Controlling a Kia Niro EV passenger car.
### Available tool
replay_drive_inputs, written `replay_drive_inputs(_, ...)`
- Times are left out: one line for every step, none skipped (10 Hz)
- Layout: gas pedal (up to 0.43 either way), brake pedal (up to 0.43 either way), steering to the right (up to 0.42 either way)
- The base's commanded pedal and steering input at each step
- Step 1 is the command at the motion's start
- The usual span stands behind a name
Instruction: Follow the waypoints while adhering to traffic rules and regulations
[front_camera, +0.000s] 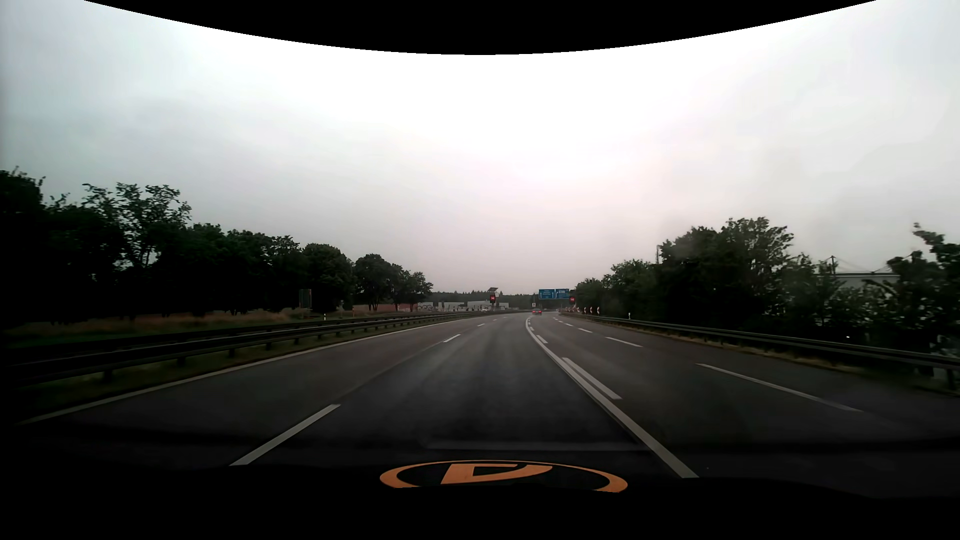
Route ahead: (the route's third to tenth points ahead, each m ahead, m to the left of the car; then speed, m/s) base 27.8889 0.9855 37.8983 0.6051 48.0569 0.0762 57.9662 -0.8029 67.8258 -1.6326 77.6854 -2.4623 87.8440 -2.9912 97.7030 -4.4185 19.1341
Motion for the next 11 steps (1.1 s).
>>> replay_drive_inputs(0.177,0.000,0.006)
replay_drive_inputs(0.189,0.000,0.006)
replay_drive_inputs(0.197,0.000,0.006)
replay_drive_inputs(0.197,0.000,0.008)
replay_drive_inputs(0.197,0.000,0.008)
replay_drive_inputs(0.197,0.000,0.008)
replay_drive_inputs(0.197,0.000,0.008)
replay_drive_inputs(0.197,0.000,0.008)
replay_drive_inputs(0.197,0.000,0.008)
replay_drive_inputs(0.197,0.000,0.008)
replay_drive_inputs(0.197,0.000,0.008)
